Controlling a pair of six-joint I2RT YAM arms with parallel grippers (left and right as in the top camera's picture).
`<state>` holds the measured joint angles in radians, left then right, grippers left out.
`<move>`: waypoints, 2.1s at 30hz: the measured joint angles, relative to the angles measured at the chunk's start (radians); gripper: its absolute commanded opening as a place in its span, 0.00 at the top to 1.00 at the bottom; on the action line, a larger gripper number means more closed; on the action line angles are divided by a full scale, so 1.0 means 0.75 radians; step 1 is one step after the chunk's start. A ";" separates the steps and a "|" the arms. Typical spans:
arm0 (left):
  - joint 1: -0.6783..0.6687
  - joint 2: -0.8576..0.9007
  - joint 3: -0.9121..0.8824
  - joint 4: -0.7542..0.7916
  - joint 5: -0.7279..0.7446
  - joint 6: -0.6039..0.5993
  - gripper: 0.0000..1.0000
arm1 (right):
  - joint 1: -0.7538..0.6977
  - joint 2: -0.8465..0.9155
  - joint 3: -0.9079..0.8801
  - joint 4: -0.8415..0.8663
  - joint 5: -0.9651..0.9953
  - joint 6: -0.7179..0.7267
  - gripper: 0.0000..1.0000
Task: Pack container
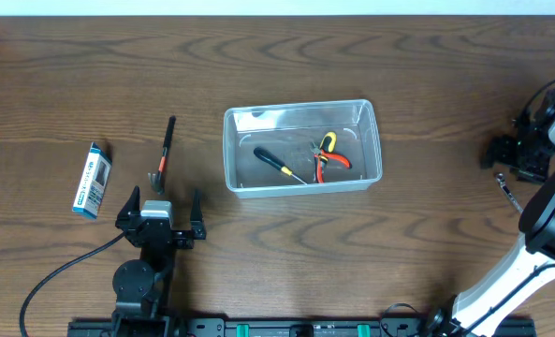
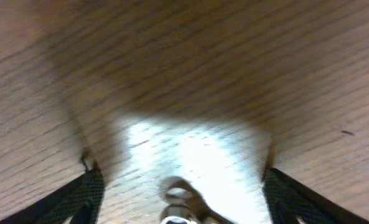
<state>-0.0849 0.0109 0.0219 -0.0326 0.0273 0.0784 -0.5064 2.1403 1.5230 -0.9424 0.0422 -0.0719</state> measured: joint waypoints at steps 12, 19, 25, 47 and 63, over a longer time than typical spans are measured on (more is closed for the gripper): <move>0.000 0.000 0.001 0.000 0.000 0.000 0.02 | -0.001 0.066 0.380 -0.097 0.025 0.282 0.01; 0.000 0.000 0.000 0.000 0.000 0.000 0.02 | -0.016 0.066 0.423 -0.109 -0.364 0.406 0.01; 0.000 0.000 0.000 0.000 0.000 0.000 0.02 | -0.051 0.066 0.423 -0.146 -0.504 0.659 0.01; 0.000 0.000 0.000 0.000 0.000 0.000 0.02 | -0.081 0.066 0.428 -0.951 0.296 2.248 0.01; 0.000 0.000 0.000 0.000 0.000 0.000 0.02 | -0.084 0.066 0.373 -1.008 0.537 2.520 0.01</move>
<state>-0.0849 0.0109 0.0219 -0.0326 0.0273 0.0784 -0.5694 2.1899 1.8027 -1.6981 0.4446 1.8179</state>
